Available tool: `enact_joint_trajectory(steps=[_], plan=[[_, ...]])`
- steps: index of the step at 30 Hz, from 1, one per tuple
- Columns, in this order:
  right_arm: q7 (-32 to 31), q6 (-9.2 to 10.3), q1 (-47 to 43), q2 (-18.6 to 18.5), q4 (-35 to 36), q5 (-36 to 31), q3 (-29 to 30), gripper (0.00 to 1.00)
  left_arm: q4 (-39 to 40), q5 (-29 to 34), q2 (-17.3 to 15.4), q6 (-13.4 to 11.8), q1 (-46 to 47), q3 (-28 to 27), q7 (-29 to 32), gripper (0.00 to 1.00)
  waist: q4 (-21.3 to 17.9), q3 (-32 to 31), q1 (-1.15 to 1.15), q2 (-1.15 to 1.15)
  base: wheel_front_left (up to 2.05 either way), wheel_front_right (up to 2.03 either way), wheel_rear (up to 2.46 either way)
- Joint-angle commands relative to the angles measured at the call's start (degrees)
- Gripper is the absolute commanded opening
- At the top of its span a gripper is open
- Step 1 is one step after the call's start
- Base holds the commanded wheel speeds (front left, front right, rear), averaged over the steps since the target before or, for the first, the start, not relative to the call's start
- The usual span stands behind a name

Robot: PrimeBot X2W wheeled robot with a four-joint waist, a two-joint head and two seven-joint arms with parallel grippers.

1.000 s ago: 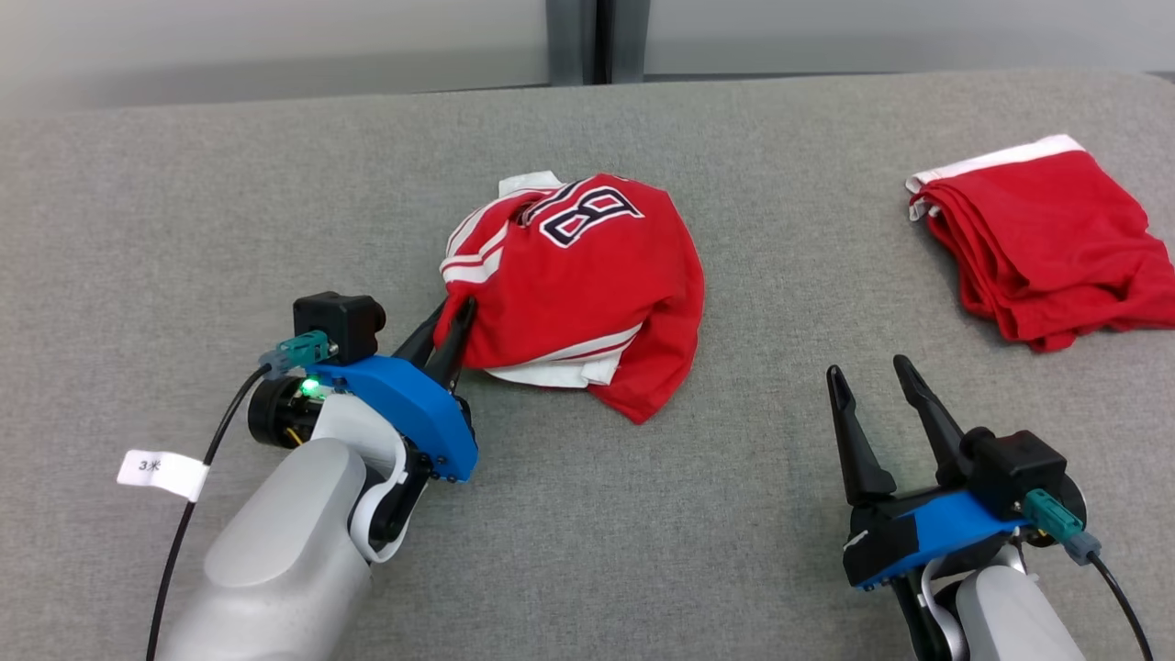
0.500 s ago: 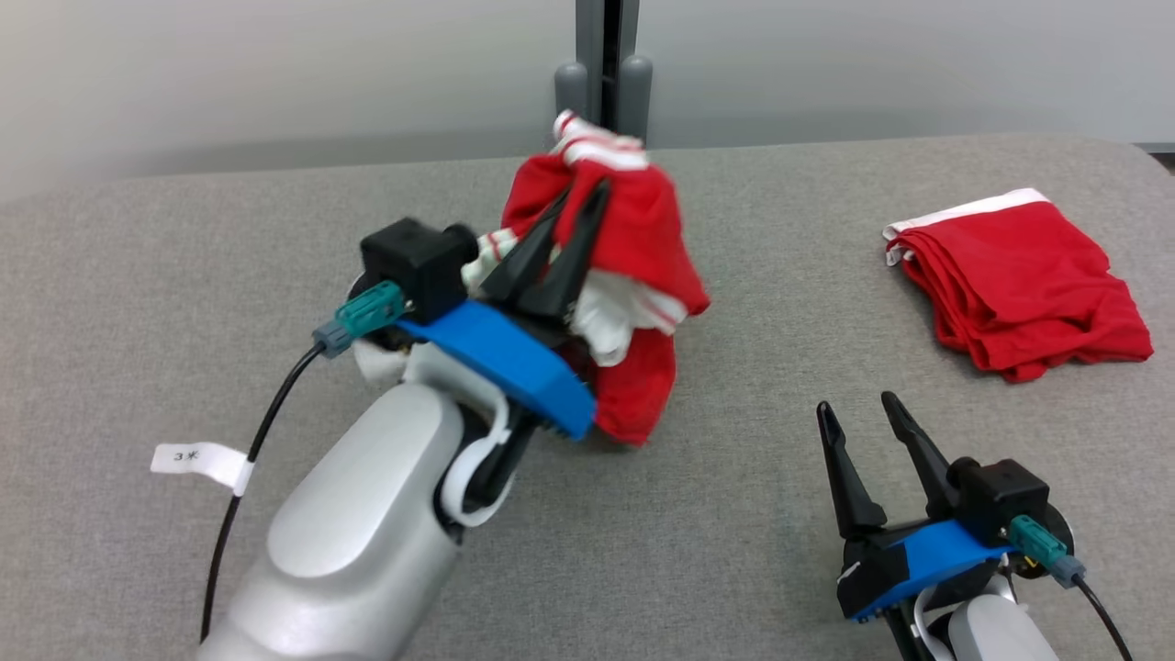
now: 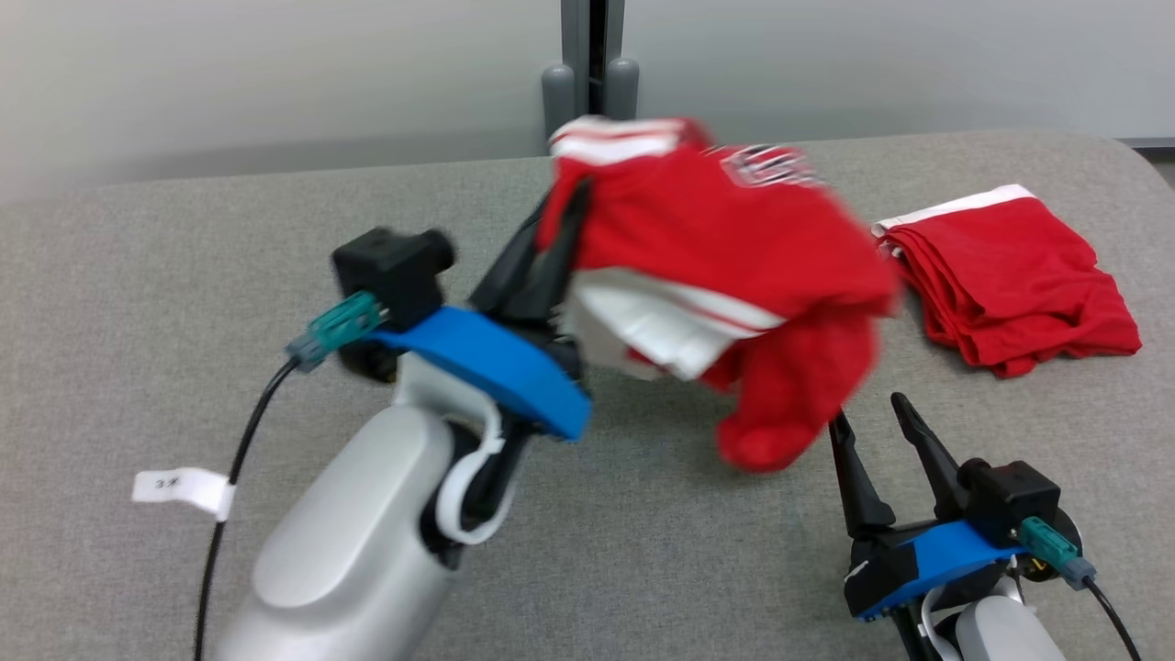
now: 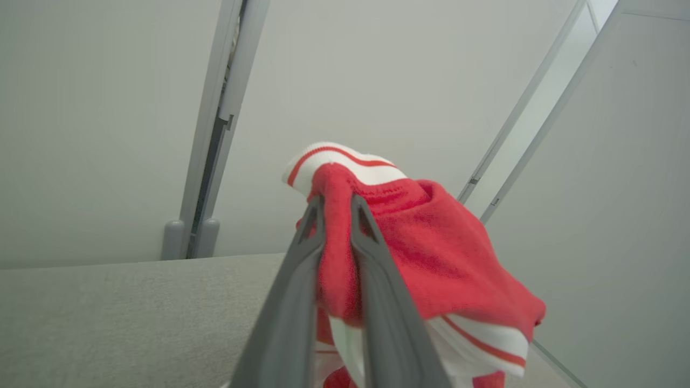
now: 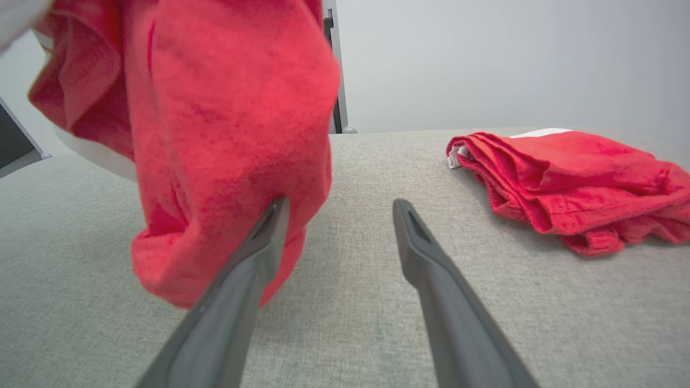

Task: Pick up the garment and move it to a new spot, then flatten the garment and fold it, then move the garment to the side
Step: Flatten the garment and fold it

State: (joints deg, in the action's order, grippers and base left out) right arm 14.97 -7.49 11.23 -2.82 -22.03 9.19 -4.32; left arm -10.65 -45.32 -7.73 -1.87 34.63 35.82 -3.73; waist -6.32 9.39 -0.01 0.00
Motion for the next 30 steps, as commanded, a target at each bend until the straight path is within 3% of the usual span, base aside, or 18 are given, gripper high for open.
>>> enact_joint_trajectory(steps=[1, 8, 18, 19, 20, 21, 22, 30], plan=[[0.3, 0.0, 0.2, -0.2, 0.3, 0.2, 0.3, 1.0, -2.2, -0.2, -1.2, -0.7, -1.4, -1.1, -0.8, 0.0, 0.3, 0.4, 0.01, 0.0, 0.0, 0.0, 0.0], [0.3, 0.0, 1.0, -0.2, 0.8, -0.3, 1.4, 1.0, -18.5, -2.1, -4.8, -1.4, -6.6, -5.4, -6.0, 0.0, 1.3, 1.8, 0.01, 0.0, 0.0, 0.0, 0.0], [0.3, 0.0, 1.0, -0.2, 0.4, -1.1, 2.2, 1.0, -26.5, -4.7, -6.9, 0.8, -8.5, -10.0, -10.1, 0.0, 2.8, 1.8, 0.01, 0.0, 0.0, 0.0, 0.0], [0.3, 0.0, 1.1, -0.2, 0.3, -1.2, 2.2, 1.0, -27.0, -4.8, -6.9, 0.9, -8.5, -10.2, -10.1, 0.16, 2.8, 1.8, 0.01, 0.0, 0.0, 0.0, 0.0], [0.3, 0.0, 1.1, -0.2, 0.3, -1.1, 2.1, 1.0, -27.5, -4.9, -6.9, 1.3, -8.6, -10.2, -10.2, 0.43, 2.9, 1.7, 0.01, 0.0, 0.0, 0.0, 0.0], [0.3, 0.0, 1.1, -0.2, 0.2, -1.1, 2.0, 1.0, -28.0, -4.8, -6.9, 1.4, -8.7, -10.3, -10.3, 0.8, 2.9, 1.6, 0.01, 0.0, 0.0, 0.0, 0.0], [0.3, 0.0, 1.2, -0.2, 0.2, -1.1, 2.0, 1.0, -28.4, -4.8, -7.0, 1.7, -8.7, -10.3, -10.5, 1.0, 3.0, 1.6, 0.01, 0.0, 0.0, 0.0, 0.0], [0.3, 0.0, 1.1, -0.2, 0.2, -1.5, 1.8, 1.0, -26.8, -1.8, -8.4, 3.5, -9.1, -12.0, -11.5, 1.0, 3.6, 1.0, 0.01, 0.0, 0.0, 0.0, 0.0]])
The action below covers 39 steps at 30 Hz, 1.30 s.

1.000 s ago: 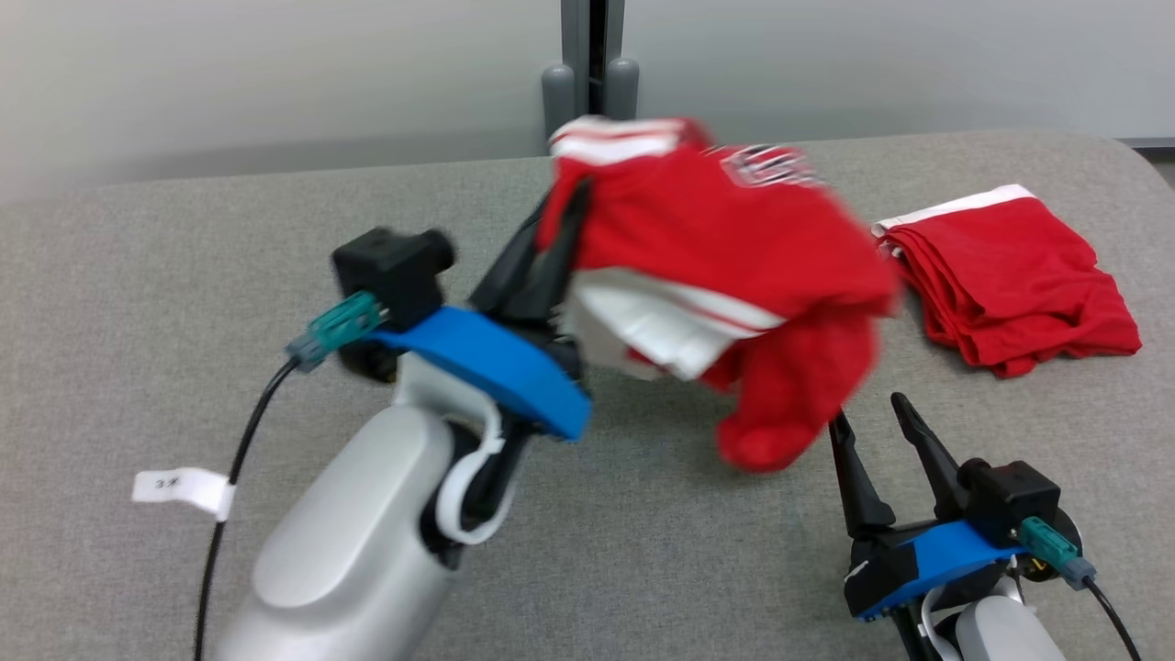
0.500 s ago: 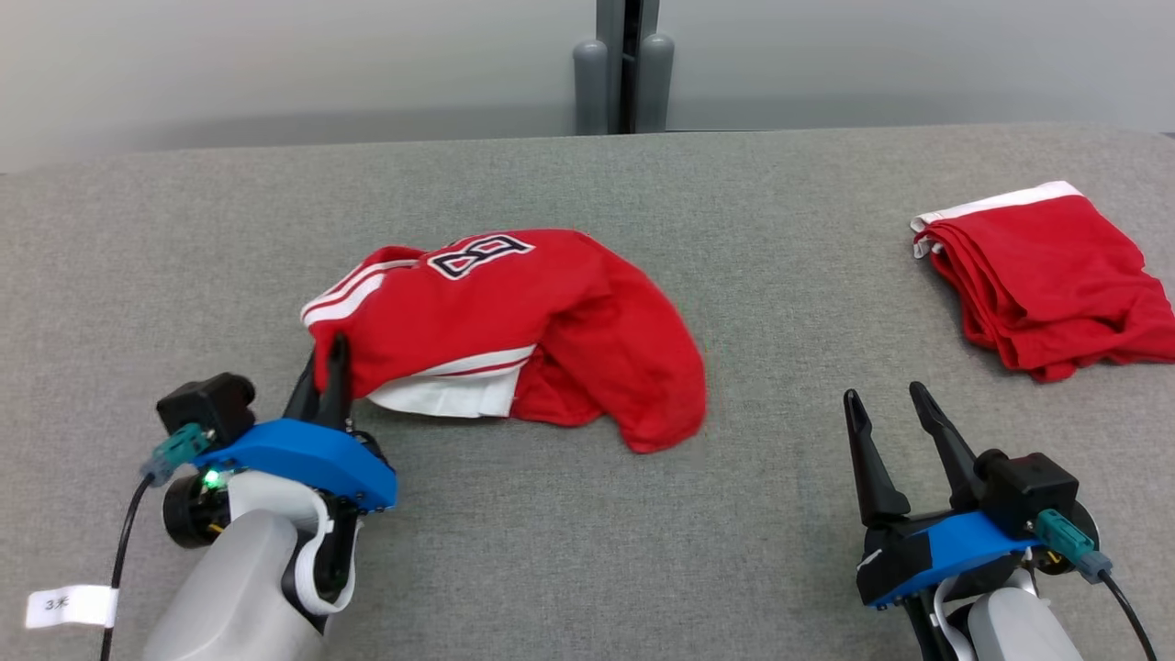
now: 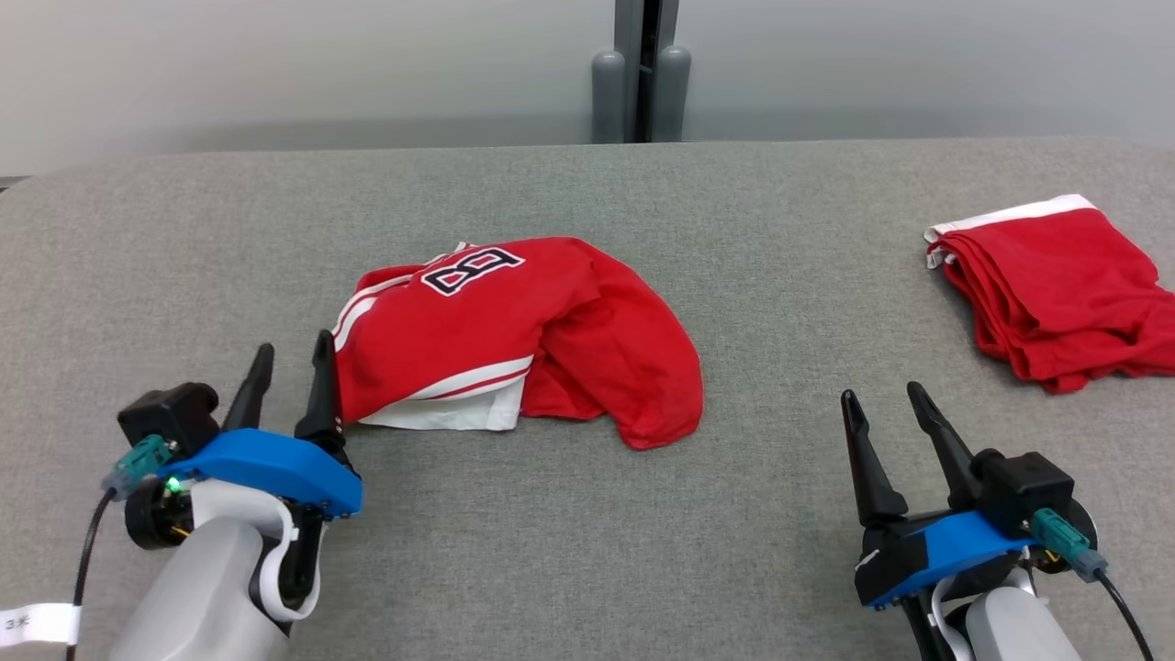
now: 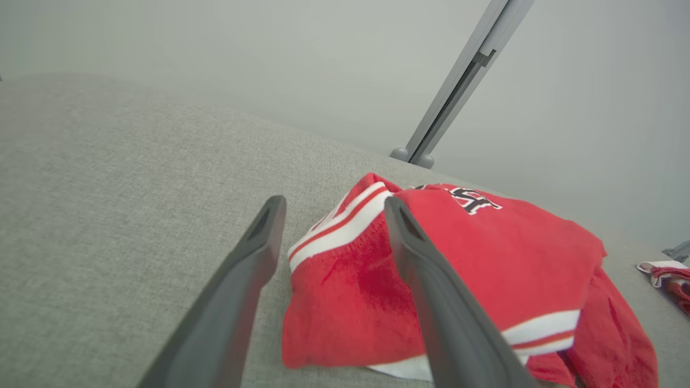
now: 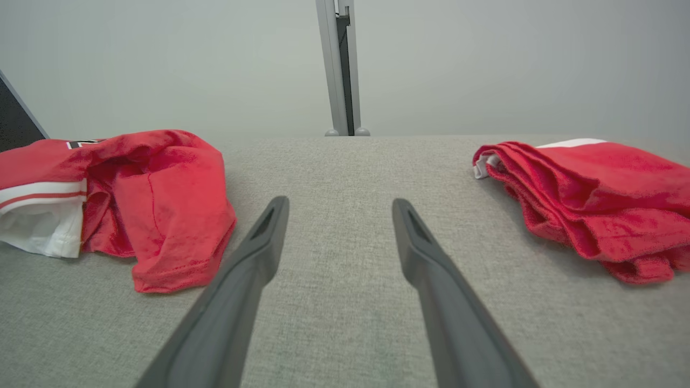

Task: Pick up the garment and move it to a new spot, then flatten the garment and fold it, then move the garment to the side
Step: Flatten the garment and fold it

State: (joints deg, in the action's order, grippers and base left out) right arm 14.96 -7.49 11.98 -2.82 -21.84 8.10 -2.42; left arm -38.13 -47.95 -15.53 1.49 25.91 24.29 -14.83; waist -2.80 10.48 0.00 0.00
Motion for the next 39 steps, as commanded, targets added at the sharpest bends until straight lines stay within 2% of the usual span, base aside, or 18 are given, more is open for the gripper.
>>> enact_joint_trajectory(steps=[1, 6, 12, 17, 19, 24, 25, 26, 27, 28, 29, 30, 32, 33, 39], plan=[[0.3, 0.0, 0.3, -0.2, 0.0, -0.5, -0.2, 1.0, 1.8, 1.8, -0.8, 0.2, -0.8, -0.9, -0.4, 1.0, 0.2, -0.1, 0.0, 0.0, 0.0, 0.0, 0.0], [0.3, 0.0, 0.8, -0.1, -0.7, -1.4, -3.3, 1.0, 8.7, 5.7, -0.5, 0.3, -5.4, -4.0, -0.4, 1.0, 1.5, -0.5, 0.0, 0.0, 0.0, 0.0, 0.0], [-0.9, 0.0, 4.4, -0.2, -6.3, -3.2, -8.9, 1.0, 14.9, 8.5, 2.6, 0.3, -12.1, -6.8, -0.4, 1.0, 4.8, -0.2, 0.0, 0.0, 0.0, 0.0, 0.0], [-3.2, 0.0, 8.2, -0.2, -12.4, -4.5, -11.9, 1.0, 17.1, 10.0, 5.0, 0.8, -15.0, -8.3, -0.4, 1.0, 8.4, 0.3, 0.0, 0.0, 0.0, 0.0, 0.0], [-4.2, 0.0, 10.0, -0.2, -14.8, -8.1, -12.0, 1.0, 17.6, 10.7, 5.8, 1.0, -15.6, -9.0, -0.4, 1.0, 9.7, 0.5, 0.0, 0.0, 0.0, 0.0, 0.0], [-6.4, 0.01, 11.9, -0.2, -19.5, -11.8, -12.1, 1.0, 17.8, 11.9, 7.0, 1.5, -16.6, -10.5, -0.4, 1.0, 11.7, 0.5, 0.0, 0.0, 0.0, 0.0, 0.0], [-7.1, 0.01, 12.2, -0.2, -20.2, -13.1, -11.9, 0.79, 17.8, 12.0, 7.2, 1.6, -16.8, -10.8, -0.4, 1.0, 11.8, 0.5, 0.0, 0.0, 0.0, 0.0, 0.0], [-7.6, 0.01, 12.3, -0.2, -20.7, -13.9, -11.4, 0.48, 17.7, 12.2, 7.4, 1.7, -17.0, -11.2, -0.4, 1.0, 11.9, 0.4, 0.0, 0.0, 0.0, 0.0, 0.0], [-8.1, 0.01, 12.5, -0.2, -21.2, -14.8, -10.8, 0.48, 17.6, 12.4, 7.6, 1.8, -17.1, -11.5, -0.4, 1.0, 11.9, 0.4, 0.0, 0.0, 0.0, 0.0, 0.0], [-8.4, 0.01, 12.6, -0.2, -21.4, -15.5, -10.4, 0.33, 17.6, 12.5, 7.7, 1.9, -17.2, -11.8, -0.4, 1.0, 11.9, 0.3, 0.0, 0.0, 0.0, 0.0, 0.0], [-8.4, 0.01, 12.6, -0.2, -21.4, -15.5, -10.4, 0.33, 17.6, 12.5, 7.7, 1.9, -17.2, -11.8, -0.4, 1.0, 11.9, 0.3, 0.0, 0.0, 0.0, 0.0, 0.0], [-8.5, 0.01, 12.8, -0.2, -21.5, -15.8, -9.9, 0.27, 17.6, 12.7, 7.8, 2.0, -17.4, -12.2, -0.4, 1.0, 11.8, 0.3, 0.0, 0.0, 0.0, 0.0, 0.0], [-8.4, 0.01, 13.0, -0.2, -21.5, -16.7, -8.9, 0.06, 17.5, 12.9, 8.1, 2.1, -17.5, -12.8, -0.4, 1.0, 11.2, 0.1, 0.0, 0.0, 0.0, 0.0, 0.0], [-8.1, 0.01, 13.2, -0.2, -21.4, -17.2, -8.4, 0.0, 17.5, 13.1, 8.3, 2.3, -17.6, -13.1, -0.4, 1.0, 10.9, -0.1, 0.0, 0.0, 0.0, 0.0, 0.0], [-6.2, 0.01, 14.7, -0.2, -19.1, -19.3, -4.9, 0.0, 17.1, 14.2, 9.2, 3.1, -18.4, -13.8, -0.4, 1.0, 8.6, -1.1, 0.0, 0.0, 0.0, 0.0, 0.0]])
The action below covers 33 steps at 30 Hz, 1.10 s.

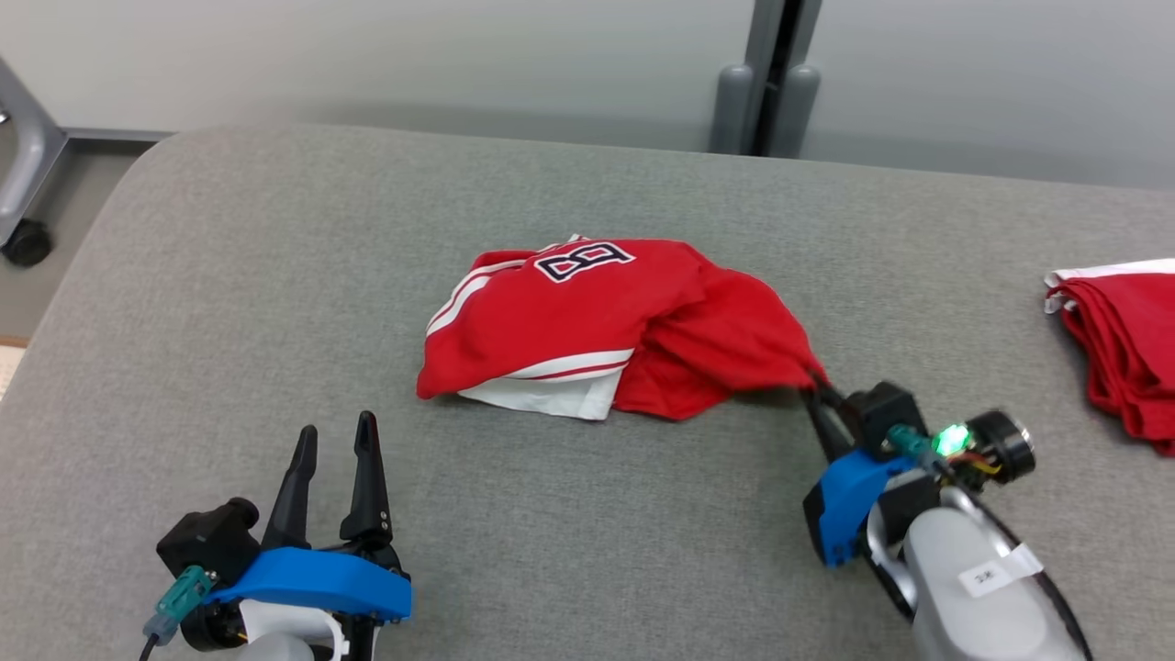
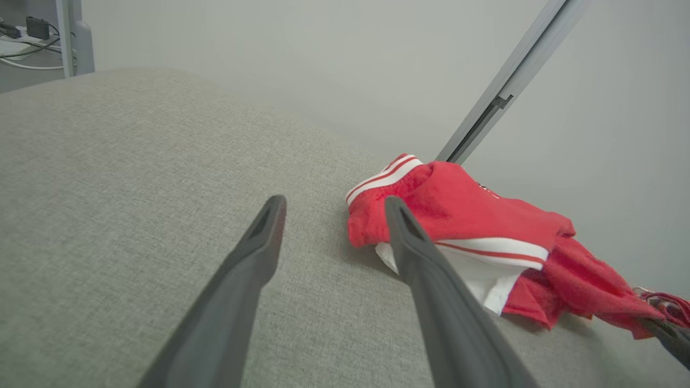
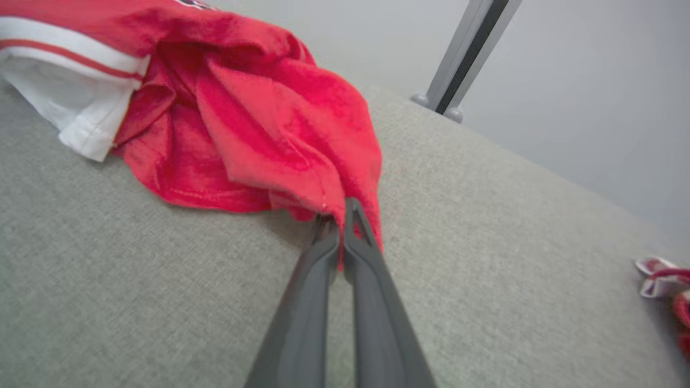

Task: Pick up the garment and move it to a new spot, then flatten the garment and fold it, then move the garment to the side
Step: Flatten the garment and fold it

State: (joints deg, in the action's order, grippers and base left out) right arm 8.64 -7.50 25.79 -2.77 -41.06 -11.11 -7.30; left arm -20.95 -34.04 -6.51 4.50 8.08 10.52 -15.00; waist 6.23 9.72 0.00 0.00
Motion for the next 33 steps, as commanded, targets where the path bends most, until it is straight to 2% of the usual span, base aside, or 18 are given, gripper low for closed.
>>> enact_joint_trajectory(steps=[1, 6, 14, 19, 24, 29, 31, 32, 33], plan=[[0.5, 0.02, 1.4, -0.2, 0.9, -0.6, 0.7, 0.0, -0.2, 0.5, 0.2, 0.2, -0.6, 0.0, -0.3, 1.0, -0.8, -0.6, 0.0, 0.0, 0.0, 0.0, 0.0], [0.9, 0.02, 5.0, -0.6, 6.1, -5.4, 4.9, 0.0, -0.5, 1.1, 0.6, 0.6, -1.2, 0.0, -0.3, 1.0, -2.5, -1.7, 0.0, 0.0, 0.0, 0.0, 0.0], [-2.0, 0.02, 11.0, -7.2, 12.0, -9.8, 9.9, 0.0, -1.0, 1.6, 1.0, 1.0, -1.6, 0.5, -0.3, 1.0, -3.0, -2.1, 0.0, 0.0, 0.0, 0.0, 0.0], [-2.2, 0.02, 8.8, -10.2, 13.0, -9.2, 12.2, 0.0, -1.4, 1.8, 1.3, 1.3, -1.8, 0.6, -0.3, 1.0, -2.6, -1.8, 0.0, 0.0, 0.0, 0.0, 0.0], [-0.9, 0.02, 2.0, -9.2, 12.6, -8.6, 13.5, 0.0, -1.7, 1.9, 1.4, 1.5, -1.4, 0.6, -0.3, 1.0, -2.2, -1.4, 0.0, 0.0, 0.0, 0.0, 0.0], [1.0, 0.02, -6.1, -6.2, 10.2, -7.6, 14.6, 0.0, -1.4, 2.0, 1.0, 1.6, -1.0, 0.2, -0.3, 1.0, -2.4, -0.9, 0.0, 0.0, 0.0, 0.0, 0.0], [1.8, 0.02, -8.8, -5.0, 9.4, -7.4, 15.3, 0.22, -1.3, 2.1, 0.9, 1.6, -0.9, 0.4, -0.3, 1.0, -2.7, -0.7, 0.0, 0.0, 0.0, 0.0, 0.0], [2.2, 0.02, -10.0, -4.5, 9.2, -7.4, 15.9, 0.37, -1.3, 2.2, 0.8, 1.6, -0.8, 0.5, -0.3, 1.0, -2.9, -0.7, 0.0, 0.0, 0.0, 0.0, 0.0], [2.6, 0.02, -11.1, -4.0, 9.0, -7.4, 16.4, 0.64, -1.3, 2.2, 0.8, 1.7, -0.8, 0.5, -0.3, 1.0, -3.0, -0.7, 0.0, 0.0, 0.0, 0.0, 0.0]])
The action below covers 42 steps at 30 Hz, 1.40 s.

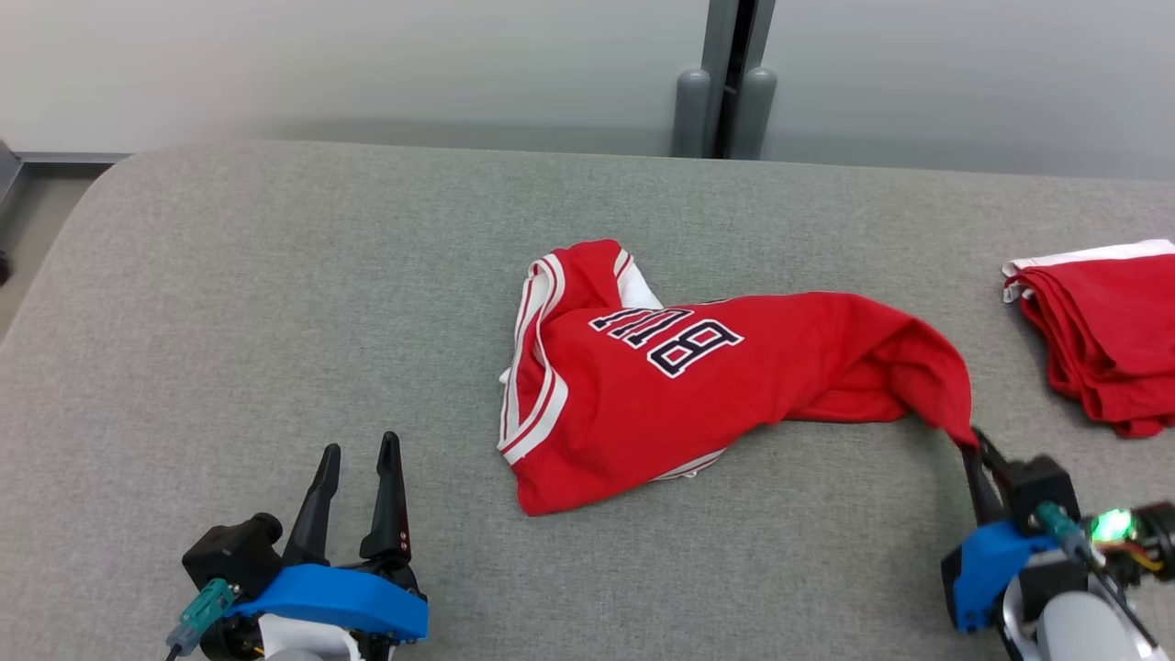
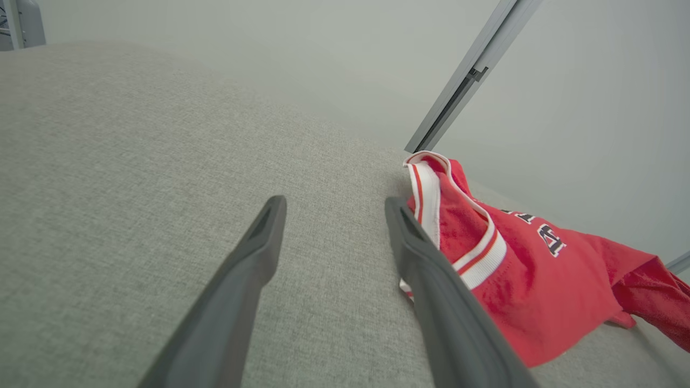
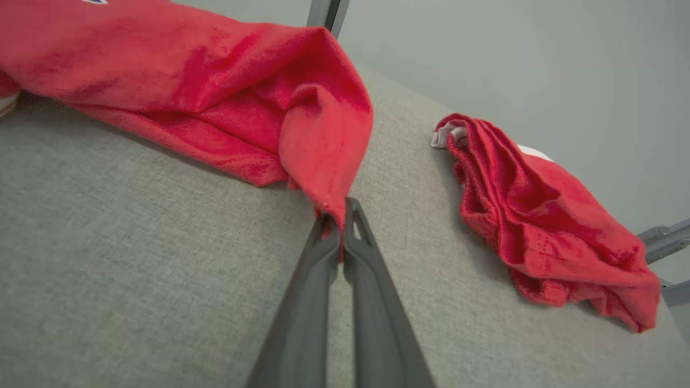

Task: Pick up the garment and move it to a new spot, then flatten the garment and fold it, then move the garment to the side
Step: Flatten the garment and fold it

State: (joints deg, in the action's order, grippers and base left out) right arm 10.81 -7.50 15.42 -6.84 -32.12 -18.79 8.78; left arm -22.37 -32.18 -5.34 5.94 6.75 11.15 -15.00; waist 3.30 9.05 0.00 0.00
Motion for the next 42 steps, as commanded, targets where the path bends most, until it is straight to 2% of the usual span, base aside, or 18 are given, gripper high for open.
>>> enact_joint_trajectory(steps=[1, 6, 11, 19, 26, 33, 42], plan=[[0.7, 0.02, -1.7, 0.6, -0.2, 0.4, 0.7, 1.0, 0.2, 0.4, -0.4, 0.2, 0.6, -0.1, -0.3, 1.0, -0.3, 0.0, 0.0, 0.0, 0.0, 0.0, 0.0], [2.4, 0.02, -4.6, 2.3, 1.2, 2.3, 2.0, 1.0, 0.3, 0.4, -0.7, 0.3, 0.4, 0.5, -0.1, 1.0, -1.5, -0.4, 0.0, 0.0, 0.0, 0.0, 0.0], [3.5, 0.02, -5.5, 3.3, 6.2, 5.6, 2.3, 1.0, 0.6, 0.0, -0.9, 0.7, -0.3, 1.9, 1.0, 1.0, -2.6, -1.1, 0.0, 0.0, 0.0, 0.0, 0.0], [3.3, 0.02, -5.2, 4.0, 14.0, 10.3, -0.7, 1.0, 1.1, -2.6, -0.8, 1.5, -0.9, 8.6, 7.3, 1.0, -3.4, -0.9, 0.0, 0.0, 0.0, 0.0, 0.0], [2.9, 0.02, -4.7, 3.9, 14.4, 15.5, -4.8, 1.0, -2.5, -4.9, -0.8, 1.7, 2.0, 12.3, 12.3, 1.0, -3.6, 0.7, 0.0, 0.0, 0.0, 0.0, 0.0], [3.3, 0.02, -3.6, 3.9, 13.6, 16.2, -6.4, 1.0, -7.4, -8.8, -0.3, 1.7, 6.0, 11.4, 14.0, 1.0, -4.4, 1.9, 0.0, 0.0, 0.0, 0.0, 0.0], [3.6, 0.02, -2.7, 3.9, 12.9, 16.3, -7.6, 1.0, -15.0, -6.8, -1.4, 0.8, 10.9, 12.8, 14.6, 1.0, -5.6, 2.7, 0.0, 0.0, 0.0, 0.0, 0.0]])
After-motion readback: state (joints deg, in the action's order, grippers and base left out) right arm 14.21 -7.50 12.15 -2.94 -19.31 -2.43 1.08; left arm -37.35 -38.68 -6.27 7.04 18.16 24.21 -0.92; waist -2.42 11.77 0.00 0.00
